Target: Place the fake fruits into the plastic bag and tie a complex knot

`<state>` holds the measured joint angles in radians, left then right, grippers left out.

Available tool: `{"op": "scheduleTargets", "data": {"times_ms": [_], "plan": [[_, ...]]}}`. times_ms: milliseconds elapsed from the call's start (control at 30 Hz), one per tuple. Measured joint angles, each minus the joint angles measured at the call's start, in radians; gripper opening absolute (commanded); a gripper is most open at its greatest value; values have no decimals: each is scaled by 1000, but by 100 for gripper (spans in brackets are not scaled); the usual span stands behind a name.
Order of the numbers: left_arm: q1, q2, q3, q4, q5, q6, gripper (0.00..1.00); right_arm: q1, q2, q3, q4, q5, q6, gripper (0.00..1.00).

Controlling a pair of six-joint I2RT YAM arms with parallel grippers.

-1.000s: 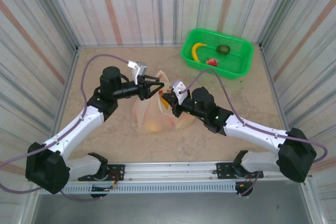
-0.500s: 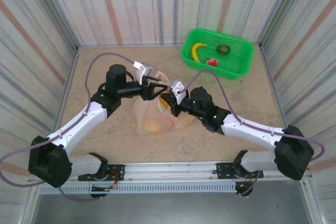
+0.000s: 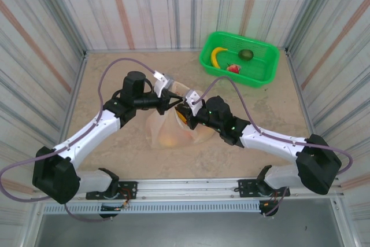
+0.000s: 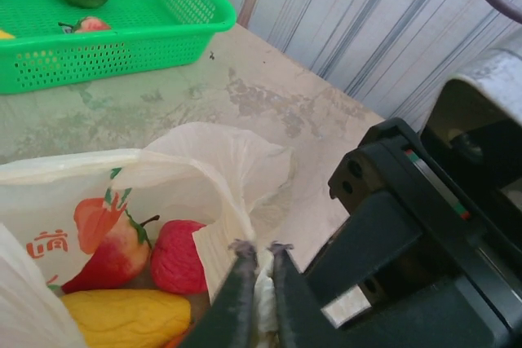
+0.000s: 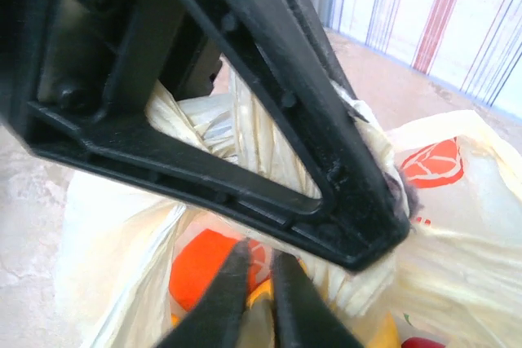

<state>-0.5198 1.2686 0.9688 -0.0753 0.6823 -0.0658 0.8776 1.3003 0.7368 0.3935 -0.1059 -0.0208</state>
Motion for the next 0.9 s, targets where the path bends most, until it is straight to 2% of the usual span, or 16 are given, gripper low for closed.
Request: {"op": "scheduleTargets", "data": {"times_ms": [100, 167, 300, 367, 433, 500, 600, 733, 900], "plan": [[0, -1, 0, 2, -13, 18, 0, 0, -13, 9, -45, -35, -26, 74], [0, -1, 0, 2, -23, 34, 0, 1, -45, 15, -94, -59, -40, 83], [-1, -7, 0, 5, -42, 83, 0, 0, -186, 41, -213, -89, -48, 84], [-9, -10, 0, 11, -54, 121, 0, -22, -290, 74, -273, -145, -60, 83], [-24, -14, 0, 19, -64, 164, 0, -83, -365, 121, -321, -225, -63, 80], [-40, -22, 0, 20, -76, 208, 0, -186, -403, 182, -359, -313, -60, 74], [-57, -37, 0, 20, -85, 268, 0, -299, -401, 252, -420, -384, -74, 70], [-64, -61, 0, 19, -94, 338, 0, -313, -331, 272, -517, -426, -185, 69], [-83, -72, 0, 0, -102, 408, 0, -317, -188, 275, -616, -451, -405, 73]]}}
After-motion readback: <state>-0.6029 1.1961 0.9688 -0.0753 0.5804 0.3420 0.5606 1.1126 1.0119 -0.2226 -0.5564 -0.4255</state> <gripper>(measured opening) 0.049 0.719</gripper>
